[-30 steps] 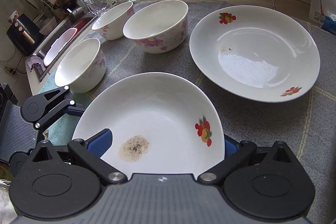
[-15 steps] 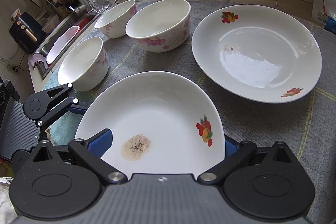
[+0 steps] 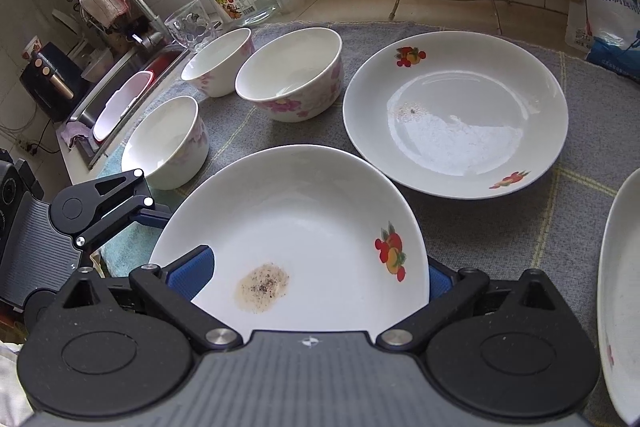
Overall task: Organize plates and bowls
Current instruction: 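Lift the stained plate with the right tool and carry it toward the plate by the green jar, then lower the stained plate onto the other plate and open the right tool, then withdraw the right tool from the stack toward the fruit-print plate, then grasp the rim of the white fruit-print plate with the right tool, then lift the fruit-print plate with the right tool and carry it toward the stack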
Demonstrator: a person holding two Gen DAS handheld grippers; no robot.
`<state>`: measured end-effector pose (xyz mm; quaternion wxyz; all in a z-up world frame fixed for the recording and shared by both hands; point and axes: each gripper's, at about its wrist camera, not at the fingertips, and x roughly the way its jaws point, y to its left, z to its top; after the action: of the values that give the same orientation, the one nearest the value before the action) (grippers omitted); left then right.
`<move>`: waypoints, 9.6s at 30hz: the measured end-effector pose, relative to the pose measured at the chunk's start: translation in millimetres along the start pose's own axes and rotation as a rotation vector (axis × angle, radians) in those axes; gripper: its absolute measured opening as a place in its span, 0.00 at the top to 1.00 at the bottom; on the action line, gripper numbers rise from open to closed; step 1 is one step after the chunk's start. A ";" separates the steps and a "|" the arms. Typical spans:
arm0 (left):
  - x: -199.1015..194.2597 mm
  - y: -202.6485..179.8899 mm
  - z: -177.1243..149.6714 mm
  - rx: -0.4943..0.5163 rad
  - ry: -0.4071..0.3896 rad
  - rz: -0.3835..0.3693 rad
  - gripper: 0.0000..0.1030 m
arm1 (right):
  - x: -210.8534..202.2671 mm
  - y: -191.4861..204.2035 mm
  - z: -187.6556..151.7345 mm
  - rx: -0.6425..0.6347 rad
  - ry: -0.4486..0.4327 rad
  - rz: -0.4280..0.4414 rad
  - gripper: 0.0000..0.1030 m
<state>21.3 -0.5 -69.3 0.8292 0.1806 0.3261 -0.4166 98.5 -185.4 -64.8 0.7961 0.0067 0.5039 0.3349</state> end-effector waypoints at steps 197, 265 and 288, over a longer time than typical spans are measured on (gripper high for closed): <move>118.5 31.0 58.8 -0.385 0.010 0.355 0.00 | -59.6 -30.6 -13.7 -0.125 -0.184 -0.513 0.00; 131.6 34.7 71.0 -0.412 -0.060 0.423 0.01 | 88.5 -136.8 158.5 -0.342 0.175 0.060 0.17; 127.9 33.5 70.2 -0.375 -0.028 0.391 0.01 | 81.6 -131.6 146.3 -0.318 0.198 0.069 0.15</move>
<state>132.1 -94.2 -106.1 0.9173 0.0776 0.3448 -0.1834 307.7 -195.5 -103.8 0.7218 -0.1348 0.5200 0.4364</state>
